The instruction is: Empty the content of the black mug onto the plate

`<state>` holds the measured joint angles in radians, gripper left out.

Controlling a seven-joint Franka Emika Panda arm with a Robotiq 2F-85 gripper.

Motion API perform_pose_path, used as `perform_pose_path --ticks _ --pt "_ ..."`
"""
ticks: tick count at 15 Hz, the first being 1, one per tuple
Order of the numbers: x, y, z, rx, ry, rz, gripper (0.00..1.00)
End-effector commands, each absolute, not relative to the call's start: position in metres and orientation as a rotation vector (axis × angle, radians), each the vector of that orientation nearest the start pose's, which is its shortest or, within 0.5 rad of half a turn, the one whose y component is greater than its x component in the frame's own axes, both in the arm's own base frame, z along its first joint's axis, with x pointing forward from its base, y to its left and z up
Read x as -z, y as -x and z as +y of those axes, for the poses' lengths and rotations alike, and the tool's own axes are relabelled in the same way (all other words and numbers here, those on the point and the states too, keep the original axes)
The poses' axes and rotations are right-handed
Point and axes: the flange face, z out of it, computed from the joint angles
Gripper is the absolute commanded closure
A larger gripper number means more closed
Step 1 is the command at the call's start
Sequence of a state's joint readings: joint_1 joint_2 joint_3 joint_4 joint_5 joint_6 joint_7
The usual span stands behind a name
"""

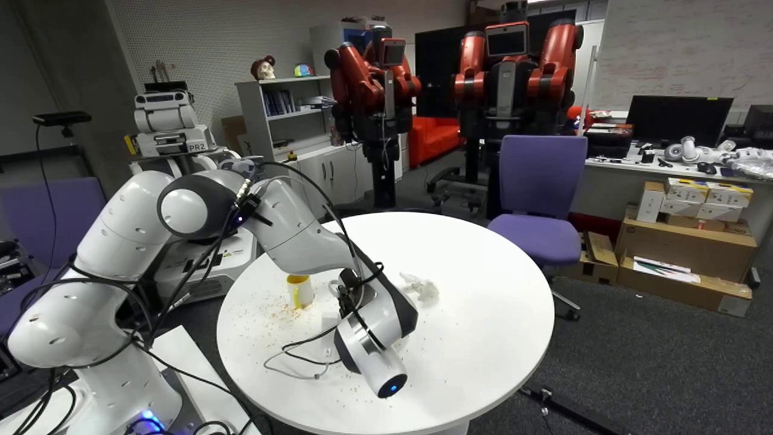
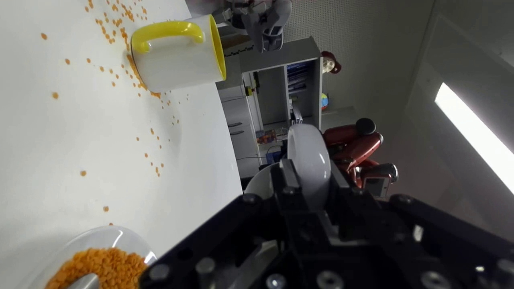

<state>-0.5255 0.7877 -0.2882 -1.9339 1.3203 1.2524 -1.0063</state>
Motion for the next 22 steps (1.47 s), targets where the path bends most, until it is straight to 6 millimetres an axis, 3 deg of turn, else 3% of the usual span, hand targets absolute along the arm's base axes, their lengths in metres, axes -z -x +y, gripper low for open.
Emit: perform_pose_path --ticks 1,10,22 --pt "-0.122 -0.444 -0.285 0.128 1.423 0.416 0.95" --pt "-0.121 -0.459 -0.282 0.084 1.296 0.402 0.95" --pt "-0.124 -0.463 -0.286 0.034 1.146 0.384 0.95"
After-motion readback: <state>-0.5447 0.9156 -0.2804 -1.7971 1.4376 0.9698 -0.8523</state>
